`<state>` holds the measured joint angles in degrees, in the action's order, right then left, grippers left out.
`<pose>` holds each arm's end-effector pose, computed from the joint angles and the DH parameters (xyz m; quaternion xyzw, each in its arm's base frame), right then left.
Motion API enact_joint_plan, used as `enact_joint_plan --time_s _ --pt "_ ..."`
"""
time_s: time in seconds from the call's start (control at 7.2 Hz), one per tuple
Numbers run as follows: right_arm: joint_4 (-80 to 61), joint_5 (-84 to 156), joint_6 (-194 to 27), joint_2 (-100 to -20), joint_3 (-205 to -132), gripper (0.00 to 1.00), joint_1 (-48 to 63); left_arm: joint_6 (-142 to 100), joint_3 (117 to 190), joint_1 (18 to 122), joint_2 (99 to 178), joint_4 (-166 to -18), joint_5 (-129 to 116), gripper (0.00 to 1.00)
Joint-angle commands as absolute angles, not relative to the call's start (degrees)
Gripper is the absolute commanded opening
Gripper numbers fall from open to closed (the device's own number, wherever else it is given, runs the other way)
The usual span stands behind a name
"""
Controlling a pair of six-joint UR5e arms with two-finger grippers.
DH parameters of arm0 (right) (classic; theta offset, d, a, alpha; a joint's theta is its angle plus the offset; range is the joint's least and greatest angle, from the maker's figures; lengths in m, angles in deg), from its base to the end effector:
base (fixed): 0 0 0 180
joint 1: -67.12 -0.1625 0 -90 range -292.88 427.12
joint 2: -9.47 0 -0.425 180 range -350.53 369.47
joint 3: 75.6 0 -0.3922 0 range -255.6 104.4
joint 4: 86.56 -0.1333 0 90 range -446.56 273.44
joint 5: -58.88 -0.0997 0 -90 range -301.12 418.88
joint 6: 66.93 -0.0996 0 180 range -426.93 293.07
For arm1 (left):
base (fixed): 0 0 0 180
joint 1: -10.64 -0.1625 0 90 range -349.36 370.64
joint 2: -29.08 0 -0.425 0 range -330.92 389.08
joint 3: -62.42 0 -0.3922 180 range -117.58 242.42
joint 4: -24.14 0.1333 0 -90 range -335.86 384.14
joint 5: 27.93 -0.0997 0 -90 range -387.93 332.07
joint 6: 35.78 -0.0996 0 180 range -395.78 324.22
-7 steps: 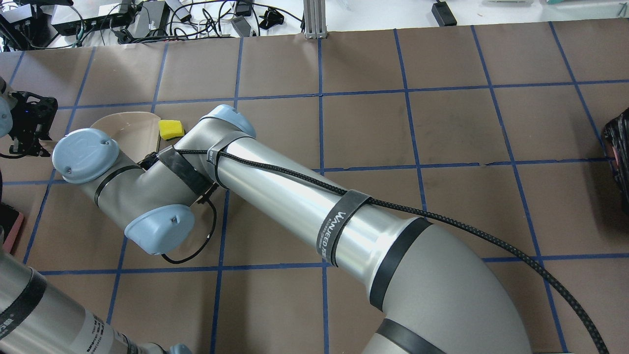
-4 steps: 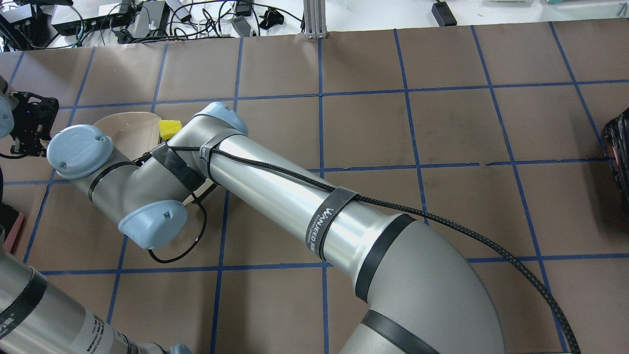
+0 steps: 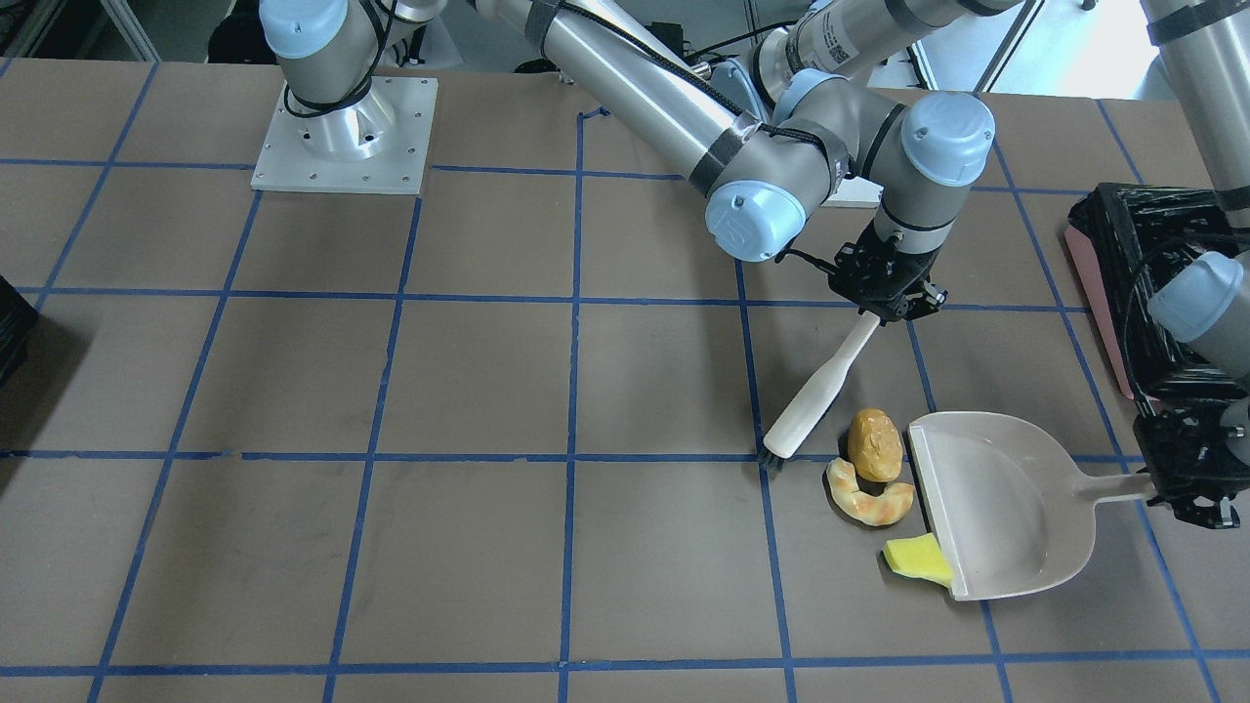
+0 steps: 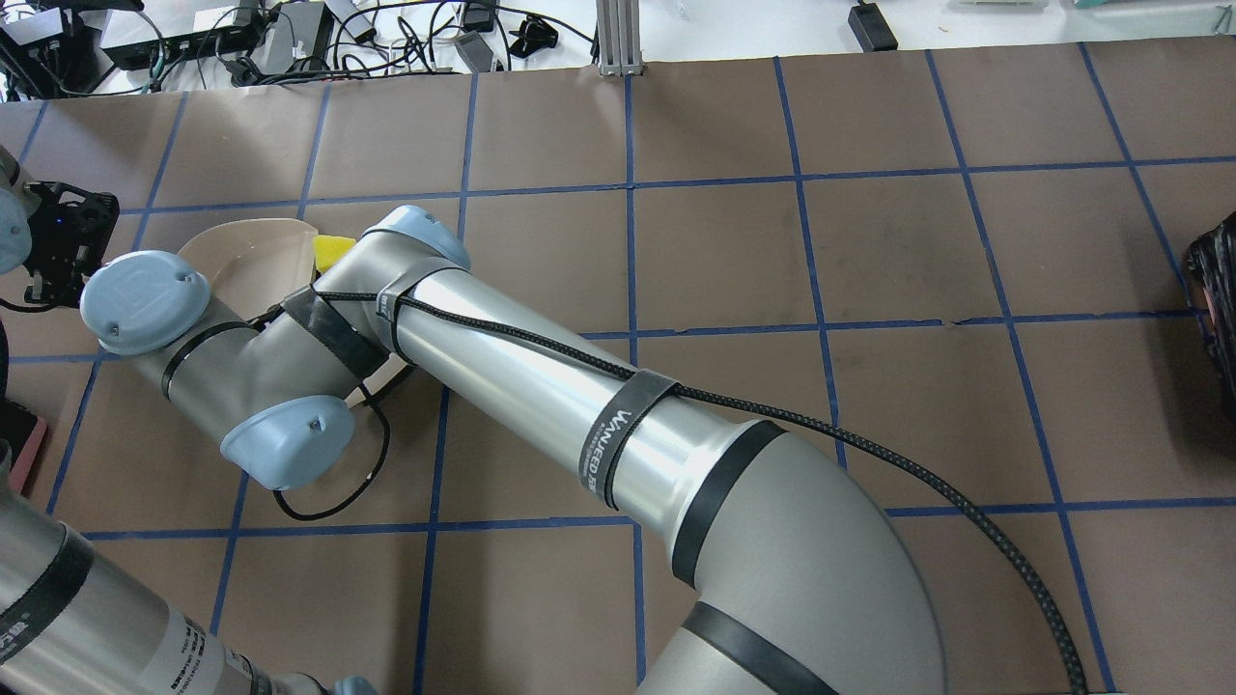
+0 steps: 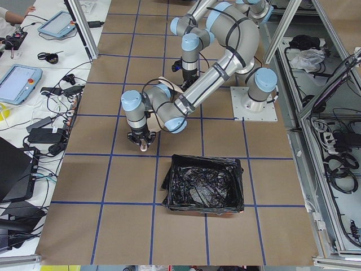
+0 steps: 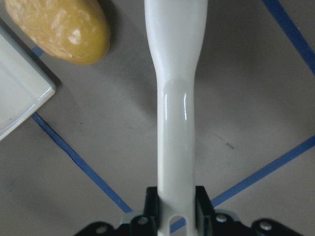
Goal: Sweep and dump trash in nearest bin
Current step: 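Sweep the trash into the dustpan with the brush in the right gripper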
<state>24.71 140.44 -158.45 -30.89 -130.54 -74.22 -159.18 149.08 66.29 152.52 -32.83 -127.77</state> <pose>0.7280 -0.3929 0.2528 0.3379 0.9365 0.0511 0.0786 0.2866 -0.6255 0.2275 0.6968 0.7116 0.0792 0.0415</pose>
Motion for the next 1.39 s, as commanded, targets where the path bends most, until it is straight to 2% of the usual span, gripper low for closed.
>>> enact_joint_plan --time_s 0.0,1.25 --pt "24.7 139.0 -158.4 -29.8 -129.3 0.00 -74.8 -158.7 149.1 67.0 152.6 -32.8 -127.9 0.00" --pt "24.8 137.2 -158.3 -30.3 -129.2 0.00 -76.2 -158.6 149.6 68.9 152.7 -28.2 -133.4 0.00"
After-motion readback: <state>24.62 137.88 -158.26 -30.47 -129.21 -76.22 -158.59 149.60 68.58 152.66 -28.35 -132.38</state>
